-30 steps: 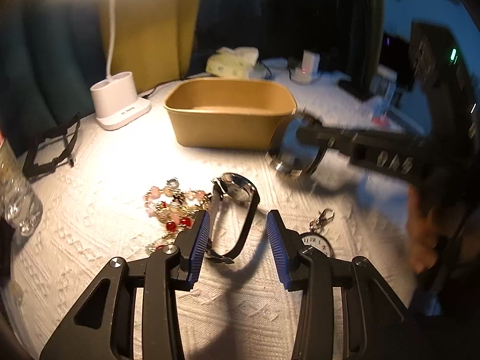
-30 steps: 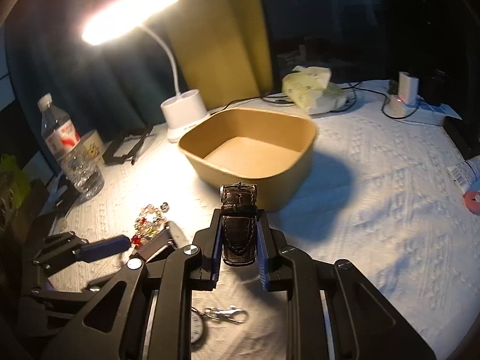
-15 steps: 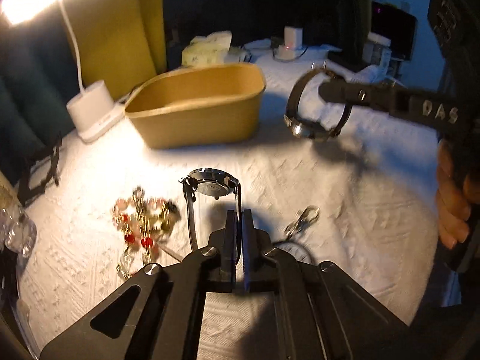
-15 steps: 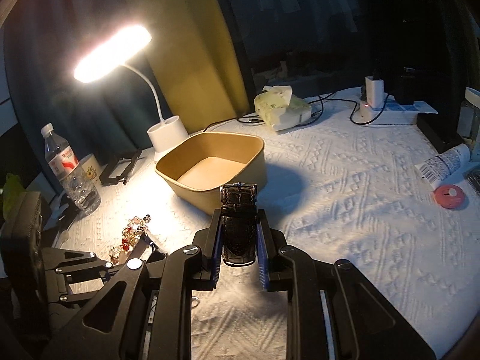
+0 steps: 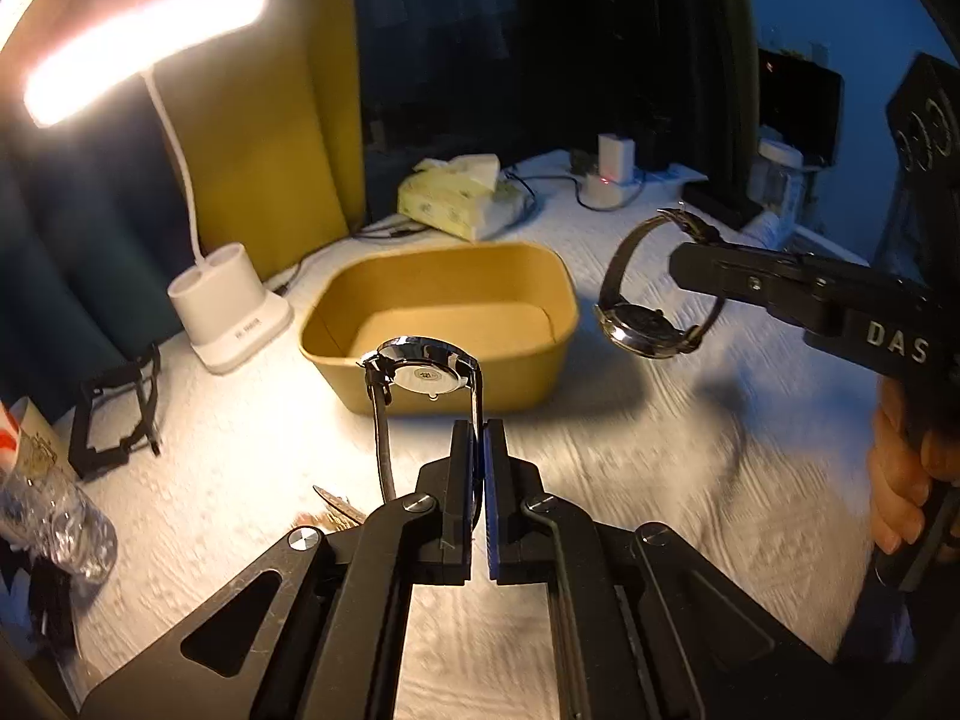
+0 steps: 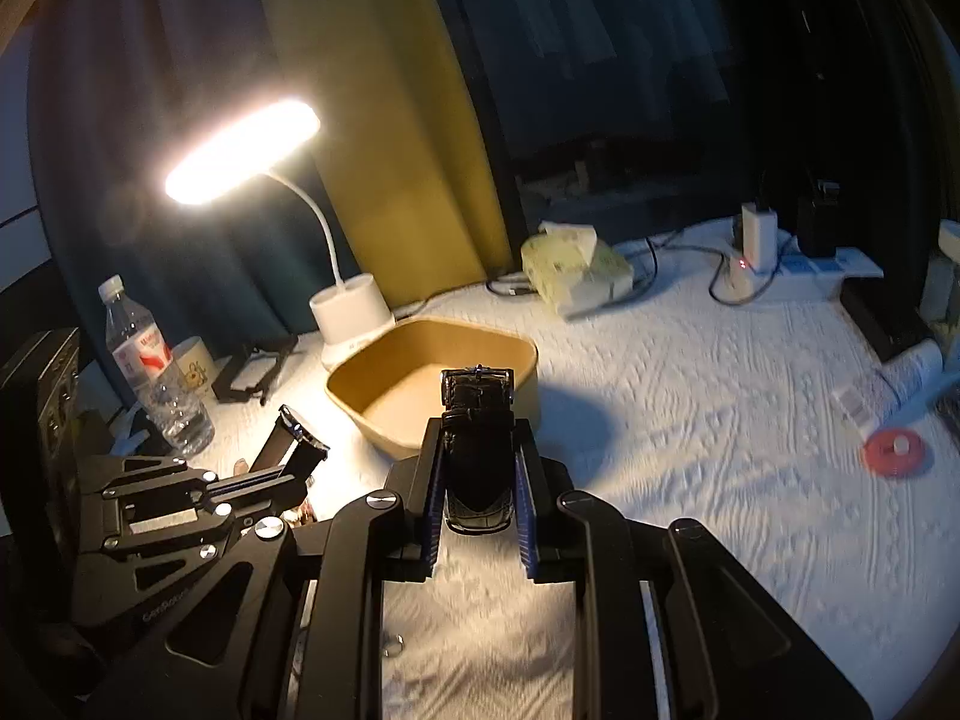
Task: Organize jewelry
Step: 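Carry both held watches over the tan box and lower them inside, then open both tools to release the watches into the tan box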
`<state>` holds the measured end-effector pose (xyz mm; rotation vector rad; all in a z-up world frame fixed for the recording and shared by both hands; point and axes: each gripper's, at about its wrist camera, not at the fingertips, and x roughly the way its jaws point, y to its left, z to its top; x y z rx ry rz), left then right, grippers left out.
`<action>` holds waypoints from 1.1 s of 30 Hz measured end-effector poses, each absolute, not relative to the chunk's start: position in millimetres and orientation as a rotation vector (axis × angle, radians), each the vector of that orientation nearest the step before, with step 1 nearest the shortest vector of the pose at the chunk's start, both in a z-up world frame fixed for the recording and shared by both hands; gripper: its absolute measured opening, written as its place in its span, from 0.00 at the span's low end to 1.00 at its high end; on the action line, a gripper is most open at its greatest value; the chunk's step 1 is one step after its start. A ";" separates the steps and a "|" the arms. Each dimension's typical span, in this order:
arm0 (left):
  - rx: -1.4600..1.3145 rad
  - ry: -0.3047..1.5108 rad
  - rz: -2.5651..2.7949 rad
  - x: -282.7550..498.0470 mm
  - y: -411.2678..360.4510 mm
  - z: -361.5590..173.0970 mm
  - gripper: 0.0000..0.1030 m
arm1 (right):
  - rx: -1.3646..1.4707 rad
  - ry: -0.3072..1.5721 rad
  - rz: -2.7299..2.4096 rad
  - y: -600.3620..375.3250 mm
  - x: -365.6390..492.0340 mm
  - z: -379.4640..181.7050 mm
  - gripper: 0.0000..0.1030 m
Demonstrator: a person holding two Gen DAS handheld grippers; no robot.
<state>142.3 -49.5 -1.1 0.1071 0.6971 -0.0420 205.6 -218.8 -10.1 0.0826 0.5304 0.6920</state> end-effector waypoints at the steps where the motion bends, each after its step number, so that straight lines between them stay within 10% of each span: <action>1: 0.102 0.689 -0.043 145.6 -46.4 1.2 0.04 | 0.082 0.519 0.694 -216.9 207.1 -6.9 0.19; 20: 0.048 0.652 -0.112 226.8 -14.7 5.9 0.04 | 0.039 0.565 0.696 -158.5 275.3 -11.7 0.19; 26: 0.019 0.643 -0.119 235.0 -8.1 8.5 0.43 | 0.026 0.594 0.700 -150.7 281.6 -16.9 0.29; 28: 0.008 0.635 -0.111 232.4 -4.2 10.5 0.45 | 0.027 0.594 0.681 -152.1 282.0 -15.8 0.50; 33: -0.009 0.640 -0.093 223.7 4.1 12.9 0.45 | 0.038 0.589 0.645 -159.5 275.1 -10.5 0.54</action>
